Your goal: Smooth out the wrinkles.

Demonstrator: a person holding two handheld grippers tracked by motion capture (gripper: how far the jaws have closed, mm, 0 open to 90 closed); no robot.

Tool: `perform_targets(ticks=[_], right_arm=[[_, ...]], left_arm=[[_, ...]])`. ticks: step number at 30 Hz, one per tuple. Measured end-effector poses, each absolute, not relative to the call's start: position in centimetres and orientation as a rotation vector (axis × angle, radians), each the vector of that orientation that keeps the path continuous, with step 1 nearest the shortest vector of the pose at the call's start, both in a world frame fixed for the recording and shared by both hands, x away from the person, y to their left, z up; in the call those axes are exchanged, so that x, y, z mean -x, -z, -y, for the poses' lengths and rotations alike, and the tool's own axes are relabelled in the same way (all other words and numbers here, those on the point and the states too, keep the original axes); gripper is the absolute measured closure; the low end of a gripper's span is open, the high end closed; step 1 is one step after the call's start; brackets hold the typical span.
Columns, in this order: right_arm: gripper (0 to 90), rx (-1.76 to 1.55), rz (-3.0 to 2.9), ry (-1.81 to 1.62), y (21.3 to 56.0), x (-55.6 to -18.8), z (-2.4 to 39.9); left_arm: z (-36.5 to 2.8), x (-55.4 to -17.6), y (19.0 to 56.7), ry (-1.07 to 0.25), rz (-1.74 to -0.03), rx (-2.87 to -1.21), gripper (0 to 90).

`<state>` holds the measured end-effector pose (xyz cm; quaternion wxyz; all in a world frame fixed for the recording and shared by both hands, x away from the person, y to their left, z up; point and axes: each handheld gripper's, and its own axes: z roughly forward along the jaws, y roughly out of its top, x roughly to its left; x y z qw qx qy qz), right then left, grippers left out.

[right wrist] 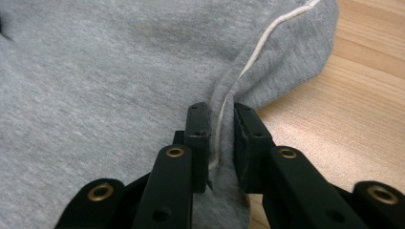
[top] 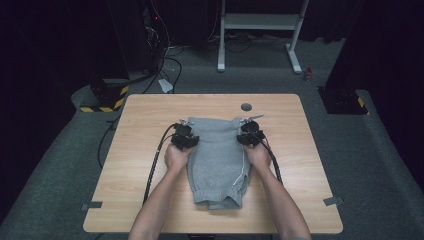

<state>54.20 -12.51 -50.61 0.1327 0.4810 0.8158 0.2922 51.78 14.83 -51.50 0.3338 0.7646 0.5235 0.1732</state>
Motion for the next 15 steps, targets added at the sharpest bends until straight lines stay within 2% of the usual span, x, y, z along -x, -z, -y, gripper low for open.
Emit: perform_targets(ticks=[6, 11, 15], right_arm=[[79.8, -1.422, -2.372, -0.876, 50.6, -54.3, 12.8], [80.9, -1.463, -2.376, -0.919, 50.7, -54.5, 13.2], [81.5, -1.482, -2.382, -0.939, 50.6, -54.5, 13.5]], left_arm=[[-15.6, -52.3, 51.5, -0.319, -1.398, -1.942, 81.4], [-16.3, -52.8, 51.5, -0.224, -1.417, -1.91, 84.3], [-16.6, -52.8, 51.4, -0.199, -1.405, -1.905, 85.2]])
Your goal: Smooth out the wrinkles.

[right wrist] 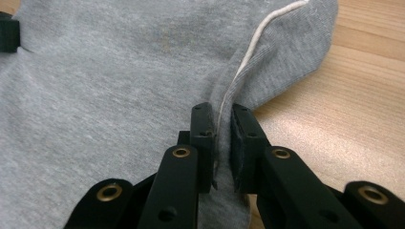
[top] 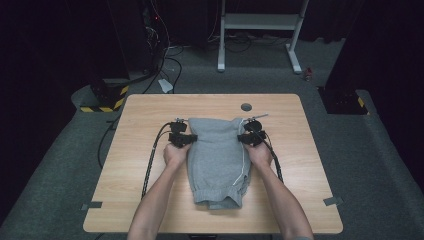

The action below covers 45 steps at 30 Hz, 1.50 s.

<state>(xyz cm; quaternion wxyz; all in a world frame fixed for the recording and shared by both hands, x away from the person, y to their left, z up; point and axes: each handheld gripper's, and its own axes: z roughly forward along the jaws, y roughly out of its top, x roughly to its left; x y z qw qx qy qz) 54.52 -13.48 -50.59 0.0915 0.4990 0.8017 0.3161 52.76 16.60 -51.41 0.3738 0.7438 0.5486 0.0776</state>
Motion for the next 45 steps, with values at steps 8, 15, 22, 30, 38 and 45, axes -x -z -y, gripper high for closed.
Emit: perform_targets(ticks=[8, 15, 22, 30, 38, 45], right_arm=[[81.9, -1.461, -2.375, -0.996, 49.1, -53.9, 14.0], [82.2, -1.43, -2.361, -1.061, 47.5, -53.3, 14.4], [82.2, -1.363, -2.37, -1.062, 45.8, -52.8, 14.4], [82.4, -1.307, -2.367, -1.085, 43.6, -53.3, 13.8], [82.5, -1.264, -2.299, -1.127, 39.4, -55.7, 13.8], [82.6, -1.236, -2.287, -1.147, 38.7, -55.8, 14.0]], left_arm=[[-17.3, -52.3, 49.8, -0.168, -1.371, -1.847, 85.3], [-17.9, -51.9, 48.1, -0.143, -1.349, -1.79, 85.3], [-18.5, -51.8, 47.3, -0.132, -1.341, -1.761, 85.4], [-19.5, -51.8, 46.0, -0.111, -1.353, -1.695, 85.7], [-19.1, -54.3, 42.7, -0.16, -1.343, -1.657, 85.8], [-19.0, -53.7, 41.8, -0.181, -1.278, -1.677, 85.9]])
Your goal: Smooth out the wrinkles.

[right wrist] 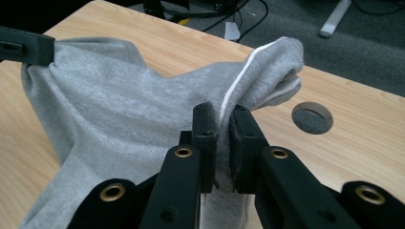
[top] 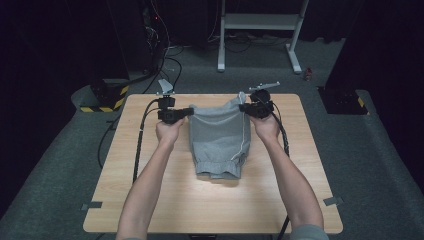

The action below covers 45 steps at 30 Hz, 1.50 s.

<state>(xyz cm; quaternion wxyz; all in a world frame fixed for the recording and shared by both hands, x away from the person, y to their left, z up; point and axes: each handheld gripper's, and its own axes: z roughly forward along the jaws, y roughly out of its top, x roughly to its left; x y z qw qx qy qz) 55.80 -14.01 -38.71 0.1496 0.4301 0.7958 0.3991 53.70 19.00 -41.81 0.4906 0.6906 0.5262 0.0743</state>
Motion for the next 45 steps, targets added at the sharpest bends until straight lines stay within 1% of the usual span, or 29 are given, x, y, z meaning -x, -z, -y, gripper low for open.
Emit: perform_targets(ticks=[15, 19, 30, 38, 45], right_arm=[[82.3, -1.173, -2.297, -1.213, 38.5, -51.7, 14.8], [82.3, -1.15, -2.312, -1.224, 38.8, -50.6, 15.1], [82.0, -1.125, -2.33, -1.272, 39.9, -47.3, 16.2], [81.7, -1.112, -2.344, -1.337, 41.7, -45.1, 16.8], [81.5, -1.121, -2.379, -1.331, 44.8, -42.6, 17.1]], left_arm=[[-19.3, -51.1, 41.5, -0.166, -1.214, -1.683, 85.7], [-19.3, -50.2, 41.4, -0.164, -1.173, -1.727, 85.5], [-19.2, -47.8, 41.7, -0.165, -1.109, -1.76, 85.4], [-19.3, -45.6, 43.1, -0.152, -1.108, -1.792, 85.0], [-18.7, -43.5, 44.9, -0.155, -1.096, -1.868, 84.8]])
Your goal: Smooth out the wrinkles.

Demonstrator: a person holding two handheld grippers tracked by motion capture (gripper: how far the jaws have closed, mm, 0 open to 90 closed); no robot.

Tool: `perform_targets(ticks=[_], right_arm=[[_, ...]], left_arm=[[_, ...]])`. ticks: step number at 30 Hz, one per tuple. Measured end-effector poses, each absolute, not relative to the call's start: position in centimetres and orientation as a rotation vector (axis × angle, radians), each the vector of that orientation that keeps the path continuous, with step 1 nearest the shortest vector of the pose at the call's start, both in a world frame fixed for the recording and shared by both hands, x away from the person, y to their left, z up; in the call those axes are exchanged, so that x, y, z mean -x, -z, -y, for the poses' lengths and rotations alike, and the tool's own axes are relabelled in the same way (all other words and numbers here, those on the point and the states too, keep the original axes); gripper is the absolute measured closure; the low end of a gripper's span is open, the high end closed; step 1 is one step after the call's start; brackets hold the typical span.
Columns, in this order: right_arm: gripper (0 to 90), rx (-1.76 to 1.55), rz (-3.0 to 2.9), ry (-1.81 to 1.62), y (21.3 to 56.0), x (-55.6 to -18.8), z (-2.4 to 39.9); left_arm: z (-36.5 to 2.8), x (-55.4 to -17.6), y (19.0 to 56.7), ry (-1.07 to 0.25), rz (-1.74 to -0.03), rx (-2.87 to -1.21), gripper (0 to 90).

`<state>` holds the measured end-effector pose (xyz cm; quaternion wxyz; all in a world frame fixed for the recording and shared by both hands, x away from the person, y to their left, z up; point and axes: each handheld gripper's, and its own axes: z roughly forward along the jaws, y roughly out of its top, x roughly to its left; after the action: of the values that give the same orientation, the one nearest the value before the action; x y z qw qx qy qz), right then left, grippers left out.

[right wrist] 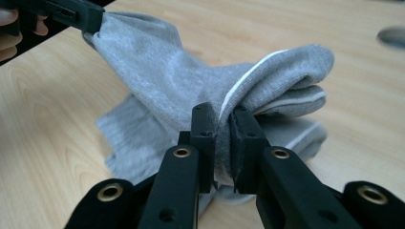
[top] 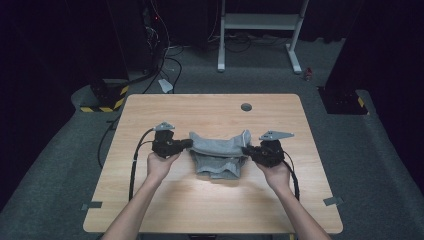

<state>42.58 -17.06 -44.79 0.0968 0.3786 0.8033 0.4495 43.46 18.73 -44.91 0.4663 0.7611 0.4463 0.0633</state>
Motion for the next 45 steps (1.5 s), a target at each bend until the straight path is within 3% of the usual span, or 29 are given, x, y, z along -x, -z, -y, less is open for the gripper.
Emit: perform_targets(ticks=[15, 20, 40, 45], right_arm=[[79.9, -1.114, -2.484, -1.177, 49.8, -40.4, 16.0], [79.7, -1.104, -2.47, -1.153, 50.1, -40.4, 15.9], [79.4, -1.169, -2.386, -1.133, 50.5, -45.0, 16.5], [72.6, -1.204, -2.397, -1.125, 50.0, -45.0, 16.8]], left_arm=[[-16.9, -40.7, 49.8, -0.125, -1.097, -2.106, 83.7], [-16.9, -41.3, 50.5, -0.074, -1.131, -2.065, 83.7], [-15.7, -44.7, 51.2, -0.145, -1.248, -1.917, 83.5], [-15.9, -44.4, 50.7, -0.123, -1.231, -1.921, 79.0]])
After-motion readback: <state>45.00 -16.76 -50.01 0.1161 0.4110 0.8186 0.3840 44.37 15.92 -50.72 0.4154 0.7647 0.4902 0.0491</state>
